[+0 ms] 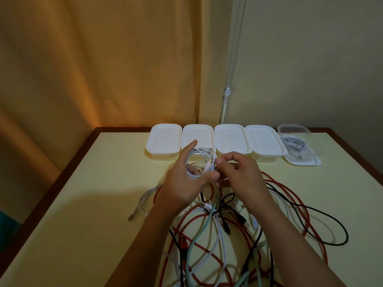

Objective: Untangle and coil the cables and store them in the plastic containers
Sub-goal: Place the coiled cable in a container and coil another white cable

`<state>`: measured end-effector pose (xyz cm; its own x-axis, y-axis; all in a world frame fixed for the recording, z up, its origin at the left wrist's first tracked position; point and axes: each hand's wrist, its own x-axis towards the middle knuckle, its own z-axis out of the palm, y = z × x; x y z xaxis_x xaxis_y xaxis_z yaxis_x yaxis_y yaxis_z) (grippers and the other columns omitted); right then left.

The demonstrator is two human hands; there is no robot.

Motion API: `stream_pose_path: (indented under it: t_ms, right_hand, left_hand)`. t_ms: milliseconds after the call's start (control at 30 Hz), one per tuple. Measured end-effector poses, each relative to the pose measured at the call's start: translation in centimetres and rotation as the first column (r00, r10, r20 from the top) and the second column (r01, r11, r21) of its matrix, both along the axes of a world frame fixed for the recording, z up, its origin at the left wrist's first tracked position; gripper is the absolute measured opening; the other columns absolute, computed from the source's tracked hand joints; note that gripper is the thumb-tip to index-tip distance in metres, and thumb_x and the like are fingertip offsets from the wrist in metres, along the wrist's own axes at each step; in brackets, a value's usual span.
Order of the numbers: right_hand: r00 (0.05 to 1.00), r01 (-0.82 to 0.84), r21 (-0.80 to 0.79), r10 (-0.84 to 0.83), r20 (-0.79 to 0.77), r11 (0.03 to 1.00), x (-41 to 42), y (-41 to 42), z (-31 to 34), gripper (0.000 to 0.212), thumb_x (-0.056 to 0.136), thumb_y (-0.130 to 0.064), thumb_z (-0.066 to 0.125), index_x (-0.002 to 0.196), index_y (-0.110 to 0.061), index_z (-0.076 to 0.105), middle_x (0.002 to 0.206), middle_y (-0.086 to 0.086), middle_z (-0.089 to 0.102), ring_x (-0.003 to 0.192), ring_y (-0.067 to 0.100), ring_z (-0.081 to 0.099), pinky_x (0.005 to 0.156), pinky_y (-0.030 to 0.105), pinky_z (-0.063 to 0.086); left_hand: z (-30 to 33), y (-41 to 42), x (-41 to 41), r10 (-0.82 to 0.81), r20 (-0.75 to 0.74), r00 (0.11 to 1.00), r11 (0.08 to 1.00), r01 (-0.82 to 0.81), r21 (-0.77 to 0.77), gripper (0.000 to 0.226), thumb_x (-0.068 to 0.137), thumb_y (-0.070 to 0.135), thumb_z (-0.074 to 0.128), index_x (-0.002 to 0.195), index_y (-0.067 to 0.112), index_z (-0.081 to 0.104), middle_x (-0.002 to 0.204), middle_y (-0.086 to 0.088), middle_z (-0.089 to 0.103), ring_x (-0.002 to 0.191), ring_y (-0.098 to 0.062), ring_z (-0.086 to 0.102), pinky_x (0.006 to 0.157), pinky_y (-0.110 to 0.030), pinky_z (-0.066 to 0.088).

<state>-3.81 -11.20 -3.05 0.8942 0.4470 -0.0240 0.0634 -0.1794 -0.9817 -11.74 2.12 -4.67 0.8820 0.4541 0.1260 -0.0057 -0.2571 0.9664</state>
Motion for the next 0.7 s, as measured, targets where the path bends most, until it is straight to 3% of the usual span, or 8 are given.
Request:
stream_pose_path:
  t_ms: [100,200,300,400,567,633,700]
  right_hand:
    - [0.994,-0.013,-0.07,0.02,0.105,0.997,0.0,0.0,-0.5,0.013,0.098,-0.024,0.063,0.087,-0.019,0.068,0.073,0.002,0.076,0.069,0.019,0.074,0.076,0.049,0.062]
    - [0.98,-0.006,-0.094,0.025,0.198,0.996,-0.1,0.1,-0.6,0.013,0.097,-0.022,0.064,0.085,-0.02,0.069,0.072,-0.003,0.074,0.067,0.01,0.072,0.076,0.044,0.062]
    - [0.965,0.008,-0.095,0.017,0.263,0.995,-0.1,0.2,-0.4,0.01,0.097,-0.021,0.065,0.087,-0.021,0.069,0.073,-0.002,0.073,0.066,0.008,0.069,0.072,0.039,0.061]
    - [0.942,0.002,-0.138,0.044,0.332,0.99,0.0,0.1,-0.4,0.01,0.095,-0.021,0.065,0.085,-0.024,0.067,0.071,-0.002,0.07,0.066,0.01,0.066,0.066,0.037,0.058]
    - [0.942,0.011,-0.11,0.026,0.334,0.994,0.1,0.1,-0.8,0.01,0.094,-0.018,0.067,0.086,-0.025,0.068,0.066,-0.01,0.064,0.062,0.003,0.061,0.059,0.026,0.051]
    - [0.944,0.014,-0.083,0.014,0.331,0.996,0.0,0.2,-0.8,0.012,0.094,-0.017,0.067,0.098,-0.027,0.073,0.068,-0.011,0.064,0.066,0.005,0.063,0.063,0.029,0.056]
    - [0.942,0.015,-0.062,0.006,0.335,0.998,-0.2,0.3,-0.8,0.024,0.095,-0.016,0.066,0.114,-0.029,0.074,0.074,-0.011,0.068,0.073,0.005,0.067,0.07,0.029,0.059]
  left_hand:
    - [0.0,0.2,0.1,0.129,-0.004,0.992,0.984,-0.127,0.127,0.08,0.069,0.036,0.088,0.136,0.045,0.046,0.077,-0.006,0.055,0.059,0.001,0.045,0.059,-0.018,0.046]
    - [0.1,0.2,0.3,0.169,0.038,0.985,0.979,-0.173,0.106,0.066,0.072,0.029,0.086,0.128,0.041,0.053,0.076,-0.018,0.051,0.055,-0.005,0.036,0.053,-0.022,0.041]
    - [0.3,0.6,0.2,0.155,0.049,0.987,0.988,-0.154,-0.012,0.054,0.076,0.025,0.083,0.122,0.036,0.057,0.065,-0.005,0.044,0.056,-0.011,0.037,0.051,-0.019,0.037]
    - [0.5,0.7,0.0,0.119,0.042,0.992,0.99,-0.115,-0.086,0.048,0.079,0.023,0.08,0.121,0.032,0.059,0.073,0.003,0.058,0.057,-0.007,0.049,0.049,-0.013,0.041]
    - [1.0,0.5,-0.1,0.088,0.05,0.995,0.984,-0.079,-0.158,0.045,0.081,0.019,0.079,0.12,0.029,0.06,0.086,-0.003,0.07,0.05,-0.001,0.057,0.045,-0.01,0.04]
    - [1.0,0.5,-0.1,0.076,0.054,0.996,0.977,-0.064,-0.203,0.044,0.081,0.019,0.078,0.121,0.03,0.06,0.085,0.001,0.069,0.047,-0.002,0.055,0.046,-0.01,0.04]
    - [1.0,0.6,-0.1,0.072,0.046,0.996,0.964,-0.058,-0.258,0.043,0.083,0.019,0.077,0.122,0.028,0.06,0.072,0.007,0.065,0.044,-0.002,0.052,0.046,-0.012,0.039]
